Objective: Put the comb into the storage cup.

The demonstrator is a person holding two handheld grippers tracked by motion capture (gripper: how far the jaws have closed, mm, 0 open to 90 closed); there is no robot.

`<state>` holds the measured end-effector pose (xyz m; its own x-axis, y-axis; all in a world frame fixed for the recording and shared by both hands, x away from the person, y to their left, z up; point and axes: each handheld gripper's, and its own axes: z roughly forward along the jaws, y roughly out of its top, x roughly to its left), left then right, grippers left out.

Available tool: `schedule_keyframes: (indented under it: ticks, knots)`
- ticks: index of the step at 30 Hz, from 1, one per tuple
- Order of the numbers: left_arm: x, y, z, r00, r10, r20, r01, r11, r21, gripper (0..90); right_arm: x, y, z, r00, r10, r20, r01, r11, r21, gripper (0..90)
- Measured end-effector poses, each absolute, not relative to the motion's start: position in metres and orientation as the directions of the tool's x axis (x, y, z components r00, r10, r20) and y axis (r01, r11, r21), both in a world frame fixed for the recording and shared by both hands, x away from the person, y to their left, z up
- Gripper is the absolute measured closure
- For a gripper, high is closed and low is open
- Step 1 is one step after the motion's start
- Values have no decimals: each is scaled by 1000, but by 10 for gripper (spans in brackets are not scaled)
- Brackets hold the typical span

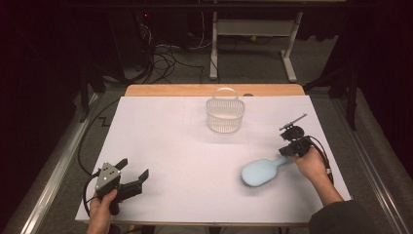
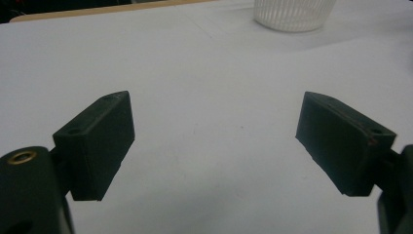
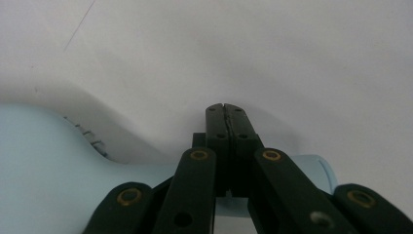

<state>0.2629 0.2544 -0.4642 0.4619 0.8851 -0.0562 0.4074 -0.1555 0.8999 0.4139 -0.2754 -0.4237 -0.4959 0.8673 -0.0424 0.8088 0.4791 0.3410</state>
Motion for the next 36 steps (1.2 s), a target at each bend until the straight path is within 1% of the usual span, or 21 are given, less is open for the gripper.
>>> schedule_keyframes:
  ticks: [21, 27, 28, 29, 30, 36]
  knots:
    - [262, 253, -464, 465, 884, -49, 402, -162, 901, 150, 393, -270, -421, -528, 849, -10, 788, 494, 367, 900]
    - [262, 253, -464, 463, 885, -49, 401, -160, 902, 149, 389, -263, -418, -547, 837, -27, 776, 519, 360, 900]
    - [262, 253, -464, 463, 885, -49, 401, -160, 902, 150, 389, -266, -416, -544, 838, -49, 773, 523, 360, 900]
    - [262, 253, -464, 463, 885, -49, 401, -160, 902, 150, 389, -266, -416, -544, 838, -49, 773, 523, 360, 900]
    - [262, 253, -464, 464, 885, -49, 401, -160, 902, 150, 391, -272, -415, -524, 850, -56, 781, 506, 365, 900]
    - [262, 253, -464, 463, 885, -48, 401, -161, 902, 150, 394, -285, -417, -487, 872, -58, 805, 473, 357, 900]
